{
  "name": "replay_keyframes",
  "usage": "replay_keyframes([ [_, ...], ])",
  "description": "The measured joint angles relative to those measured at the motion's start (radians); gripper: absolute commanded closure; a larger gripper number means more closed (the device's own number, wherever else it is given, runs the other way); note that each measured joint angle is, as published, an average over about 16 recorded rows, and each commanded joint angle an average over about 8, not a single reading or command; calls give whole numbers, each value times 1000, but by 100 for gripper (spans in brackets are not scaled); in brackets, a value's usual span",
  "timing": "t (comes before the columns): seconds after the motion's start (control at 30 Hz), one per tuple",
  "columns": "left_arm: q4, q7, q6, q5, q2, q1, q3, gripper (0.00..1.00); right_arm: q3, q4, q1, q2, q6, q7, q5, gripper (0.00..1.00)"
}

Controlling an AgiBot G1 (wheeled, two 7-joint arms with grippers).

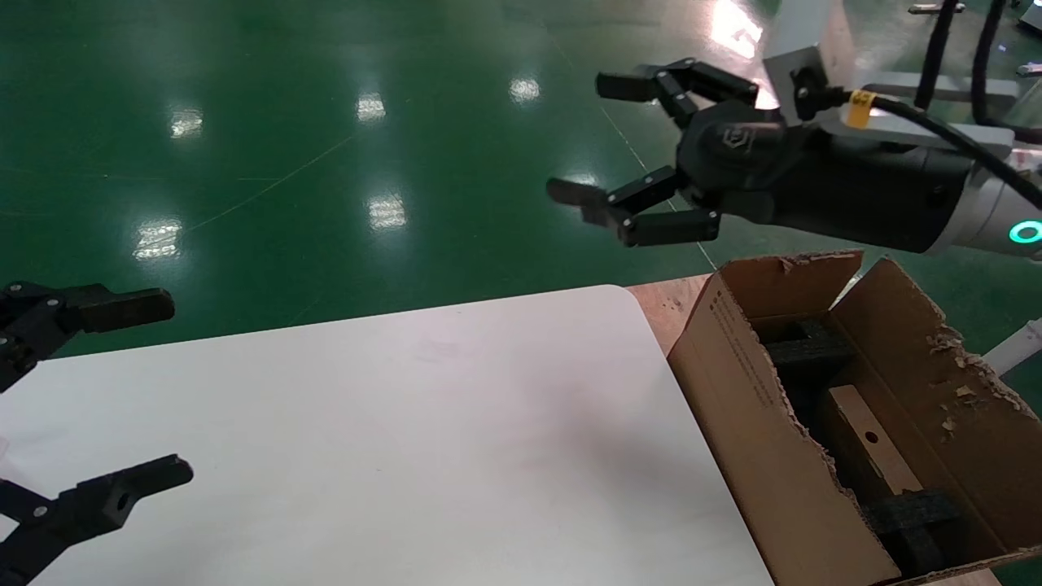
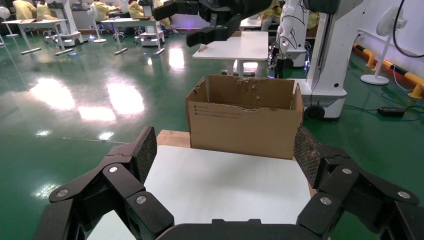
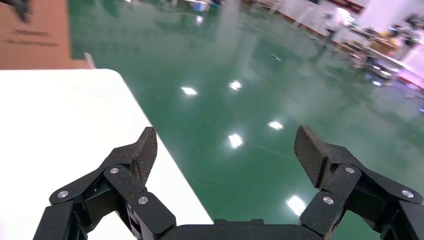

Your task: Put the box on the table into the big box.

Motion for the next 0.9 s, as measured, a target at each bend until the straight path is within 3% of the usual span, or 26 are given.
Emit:
replay_keyframes([
  [0.77,0,0,0,0,0,0,0,0,612,7,-393,-194,-319,229,-251,0],
  [0.9,0,0,0,0,0,0,0,0,665,7,-427,-211,-347,249,-272,0],
])
